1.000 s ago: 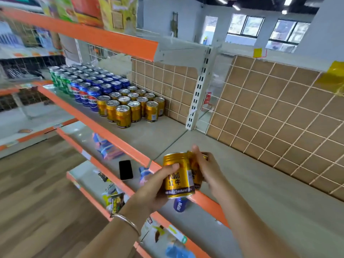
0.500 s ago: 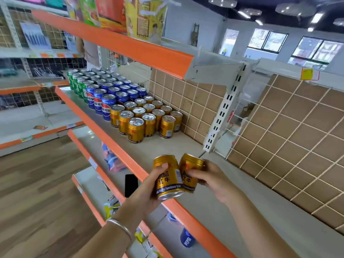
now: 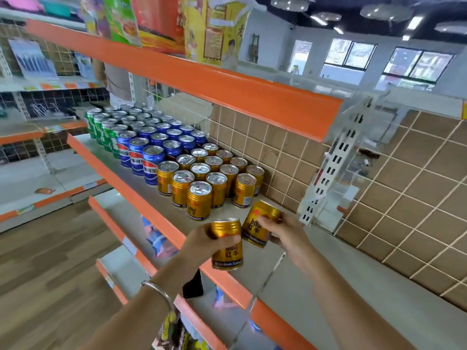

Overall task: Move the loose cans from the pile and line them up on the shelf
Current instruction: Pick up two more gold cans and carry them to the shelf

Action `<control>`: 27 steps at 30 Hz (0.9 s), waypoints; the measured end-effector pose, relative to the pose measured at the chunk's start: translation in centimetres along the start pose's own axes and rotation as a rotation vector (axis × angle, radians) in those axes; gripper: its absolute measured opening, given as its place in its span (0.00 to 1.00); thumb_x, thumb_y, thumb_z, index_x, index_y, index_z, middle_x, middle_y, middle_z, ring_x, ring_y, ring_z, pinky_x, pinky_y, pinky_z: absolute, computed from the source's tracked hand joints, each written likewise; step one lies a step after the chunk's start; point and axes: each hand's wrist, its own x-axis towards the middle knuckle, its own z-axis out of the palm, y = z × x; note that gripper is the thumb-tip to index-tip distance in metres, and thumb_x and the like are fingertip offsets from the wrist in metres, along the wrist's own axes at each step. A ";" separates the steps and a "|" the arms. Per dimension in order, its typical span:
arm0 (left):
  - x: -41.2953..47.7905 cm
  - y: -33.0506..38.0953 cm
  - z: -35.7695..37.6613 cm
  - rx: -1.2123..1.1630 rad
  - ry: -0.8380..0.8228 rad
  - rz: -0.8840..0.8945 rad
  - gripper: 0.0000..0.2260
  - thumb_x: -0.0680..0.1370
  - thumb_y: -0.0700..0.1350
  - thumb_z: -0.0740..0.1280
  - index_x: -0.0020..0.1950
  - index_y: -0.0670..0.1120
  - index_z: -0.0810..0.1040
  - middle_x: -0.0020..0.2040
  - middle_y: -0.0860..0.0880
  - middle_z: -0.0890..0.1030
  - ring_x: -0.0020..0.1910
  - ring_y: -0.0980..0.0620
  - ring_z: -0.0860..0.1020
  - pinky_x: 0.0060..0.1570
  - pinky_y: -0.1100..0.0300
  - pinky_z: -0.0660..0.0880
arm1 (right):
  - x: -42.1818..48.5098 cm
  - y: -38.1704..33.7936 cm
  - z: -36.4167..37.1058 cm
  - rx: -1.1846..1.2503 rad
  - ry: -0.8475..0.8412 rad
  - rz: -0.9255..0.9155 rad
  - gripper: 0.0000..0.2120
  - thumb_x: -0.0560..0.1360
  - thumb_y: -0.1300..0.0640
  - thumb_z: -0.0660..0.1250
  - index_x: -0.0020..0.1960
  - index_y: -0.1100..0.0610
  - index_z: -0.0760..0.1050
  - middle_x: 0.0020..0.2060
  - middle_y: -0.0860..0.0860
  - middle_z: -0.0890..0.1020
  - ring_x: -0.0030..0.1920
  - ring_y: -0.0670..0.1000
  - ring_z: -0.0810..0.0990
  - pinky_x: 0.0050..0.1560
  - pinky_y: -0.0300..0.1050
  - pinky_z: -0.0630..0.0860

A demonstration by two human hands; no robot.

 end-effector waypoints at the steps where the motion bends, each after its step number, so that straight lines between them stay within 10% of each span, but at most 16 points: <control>1: 0.9 -0.1 -0.8 0.041 0.011 0.018 0.18 0.65 0.48 0.78 0.53 0.50 0.81 0.48 0.51 0.84 0.49 0.54 0.82 0.47 0.64 0.74 | 0.8 0.1 0.7 0.000 0.016 -0.005 0.19 0.68 0.54 0.75 0.58 0.56 0.76 0.50 0.52 0.84 0.52 0.51 0.82 0.58 0.52 0.77; 9: 4.3 -1.1 -4.0 0.218 -0.057 0.189 0.27 0.61 0.51 0.81 0.57 0.54 0.77 0.49 0.60 0.81 0.47 0.68 0.77 0.47 0.71 0.73 | 5.0 1.2 5.5 -0.011 0.170 -0.012 0.31 0.60 0.45 0.79 0.57 0.59 0.76 0.47 0.55 0.84 0.44 0.52 0.82 0.54 0.53 0.79; 16: 4.9 -2.1 -4.7 0.282 -0.182 0.275 0.29 0.63 0.48 0.80 0.59 0.56 0.71 0.50 0.64 0.77 0.47 0.70 0.75 0.42 0.82 0.68 | 6.3 1.9 7.1 0.036 0.228 -0.036 0.17 0.69 0.57 0.74 0.56 0.58 0.76 0.52 0.57 0.83 0.47 0.52 0.83 0.48 0.46 0.80; 21: 5.2 -3.2 -5.2 0.214 -0.201 0.267 0.29 0.63 0.48 0.79 0.59 0.61 0.71 0.50 0.67 0.79 0.51 0.73 0.75 0.46 0.80 0.69 | 6.8 1.0 8.2 -0.105 0.200 -0.128 0.30 0.66 0.68 0.75 0.64 0.56 0.70 0.51 0.47 0.78 0.49 0.40 0.77 0.41 0.28 0.74; 27: 5.9 -3.9 -5.3 0.200 -0.166 0.292 0.30 0.60 0.60 0.76 0.59 0.65 0.70 0.58 0.59 0.76 0.57 0.59 0.75 0.57 0.63 0.74 | 8.0 1.2 8.8 -0.203 0.298 -0.167 0.36 0.63 0.66 0.78 0.67 0.60 0.67 0.57 0.52 0.76 0.59 0.52 0.75 0.57 0.43 0.73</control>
